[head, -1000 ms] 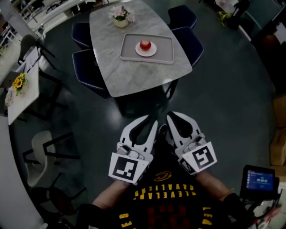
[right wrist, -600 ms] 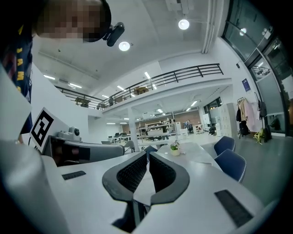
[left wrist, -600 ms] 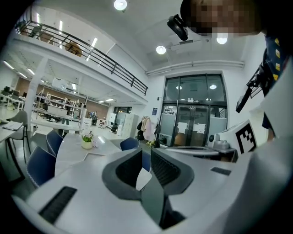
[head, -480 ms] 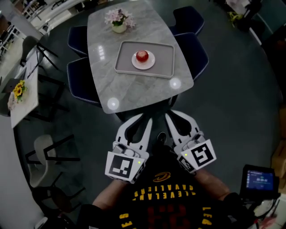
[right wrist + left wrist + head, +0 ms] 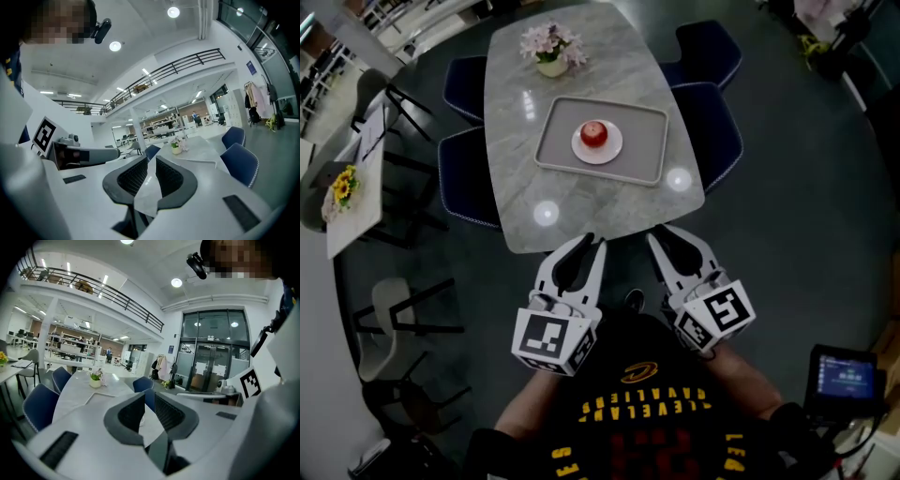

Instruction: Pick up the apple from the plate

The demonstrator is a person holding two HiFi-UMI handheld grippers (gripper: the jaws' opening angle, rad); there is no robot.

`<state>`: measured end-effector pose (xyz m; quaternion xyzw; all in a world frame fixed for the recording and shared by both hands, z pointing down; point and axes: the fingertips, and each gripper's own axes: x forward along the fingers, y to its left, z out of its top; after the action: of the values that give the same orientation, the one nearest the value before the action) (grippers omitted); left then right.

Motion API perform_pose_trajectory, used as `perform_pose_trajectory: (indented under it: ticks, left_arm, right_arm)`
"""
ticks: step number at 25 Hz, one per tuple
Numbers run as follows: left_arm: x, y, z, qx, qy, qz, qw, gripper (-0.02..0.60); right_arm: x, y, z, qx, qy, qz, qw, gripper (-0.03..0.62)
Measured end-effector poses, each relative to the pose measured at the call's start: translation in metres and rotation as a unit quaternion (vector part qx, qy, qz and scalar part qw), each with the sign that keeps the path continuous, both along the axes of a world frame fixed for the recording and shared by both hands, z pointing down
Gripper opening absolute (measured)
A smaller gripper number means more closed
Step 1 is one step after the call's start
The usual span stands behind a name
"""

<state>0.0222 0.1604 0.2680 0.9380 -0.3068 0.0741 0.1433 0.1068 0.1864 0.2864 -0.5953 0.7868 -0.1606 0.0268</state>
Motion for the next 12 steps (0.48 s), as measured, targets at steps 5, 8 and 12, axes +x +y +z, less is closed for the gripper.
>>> perform_pose_trajectory:
  ticks: [5, 8, 12]
  left_arm:
    - [0.000, -0.028, 0.020, -0.036, -0.005, -0.024, 0.9991, 0.062]
    - [-0.001, -0.050, 0.035, -0.069, 0.000, -0.033, 0.9971, 0.063]
    - [0.000, -0.080, 0.057, -0.120, 0.009, -0.033, 0.9922, 0.063]
  right_arm:
    - [0.020, -0.016, 0.019, -0.017, -0.008, 0.003, 1.000, 0.041]
    - [0.031, -0.029, 0.026, -0.024, -0.009, 0.009, 1.000, 0.041]
    - [0.046, -0.050, 0.038, -0.040, -0.015, 0.021, 0.999, 0.041]
